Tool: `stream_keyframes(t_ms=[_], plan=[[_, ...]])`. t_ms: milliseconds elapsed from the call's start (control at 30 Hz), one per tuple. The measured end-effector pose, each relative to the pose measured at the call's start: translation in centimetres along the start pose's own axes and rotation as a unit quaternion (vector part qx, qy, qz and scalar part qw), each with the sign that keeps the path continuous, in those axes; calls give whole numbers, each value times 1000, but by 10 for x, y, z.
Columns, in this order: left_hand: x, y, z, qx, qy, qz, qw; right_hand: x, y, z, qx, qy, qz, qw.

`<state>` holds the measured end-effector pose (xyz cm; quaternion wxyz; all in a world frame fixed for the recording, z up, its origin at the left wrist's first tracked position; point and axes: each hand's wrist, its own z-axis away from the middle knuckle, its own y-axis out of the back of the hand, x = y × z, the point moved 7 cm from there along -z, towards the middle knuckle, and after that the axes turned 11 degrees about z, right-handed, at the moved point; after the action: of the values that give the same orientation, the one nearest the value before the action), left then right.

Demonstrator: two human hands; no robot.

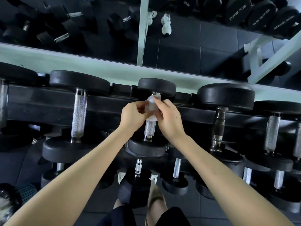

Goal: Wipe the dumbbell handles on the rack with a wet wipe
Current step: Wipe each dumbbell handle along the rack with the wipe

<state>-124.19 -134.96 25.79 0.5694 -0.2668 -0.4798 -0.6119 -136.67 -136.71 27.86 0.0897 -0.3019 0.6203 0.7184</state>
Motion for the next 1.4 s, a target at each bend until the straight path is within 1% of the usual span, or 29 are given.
stream_keyframes(t_ms=[67, 133, 167, 233, 300, 400, 500, 533, 633, 700, 767, 833, 867, 933, 1000, 1100, 1200, 1400], plan=[[-1, -3, -3, -36, -5, 6, 999, 5, 0, -6, -26, 30, 44, 998], [0, -5, -6, -70, -7, 0, 998, 9, 1, -13, -44, 54, 113, 991], [0, -5, -7, -81, -7, -11, 997, 10, 0, -15, -61, 61, 123, 989], [-2, -4, -3, -99, -3, -31, 995, 9, -4, -14, -89, 78, 104, 988], [-9, -5, 5, -115, 2, -47, 992, 7, -11, -4, -95, 97, 97, 986], [-25, -10, 15, -137, 5, -78, 987, 7, -19, 15, -107, 118, 126, 979], [-29, -11, 13, -132, -2, -95, 987, 1, -6, 15, -41, 174, 200, 963], [-26, -11, 11, -124, -13, -88, 988, 1, -1, 8, -25, 180, 228, 957], [-13, -4, 3, -91, -36, -36, 995, 0, 7, -14, -30, 172, 280, 944], [-11, 1, 2, -75, -39, -12, 996, -4, 9, -17, -31, 158, 291, 943], [-12, 2, 5, -70, -39, 0, 997, -3, 10, -12, -33, 116, 276, 954], [-11, 0, 11, -64, -45, 5, 997, 3, 6, -4, -58, 56, 248, 965], [-10, -2, 14, -59, -50, -4, 997, 7, 3, -1, -74, 30, 210, 974], [-5, -7, 16, -48, -69, -26, 996, 14, 6, 3, -87, -26, 84, 992], [2, -12, 19, -40, -98, -59, 993, 24, 19, 5, -51, -82, -21, 995], [7, -21, 23, -49, -117, -116, 985, 37, 41, 18, -6, -139, -101, 985], [1, -21, 23, -46, -97, -109, 988, 45, 48, 31, -11, -161, -113, 980], [-14, -21, 23, -30, -33, -58, 997, 50, 47, 42, -30, -158, -106, 981]])
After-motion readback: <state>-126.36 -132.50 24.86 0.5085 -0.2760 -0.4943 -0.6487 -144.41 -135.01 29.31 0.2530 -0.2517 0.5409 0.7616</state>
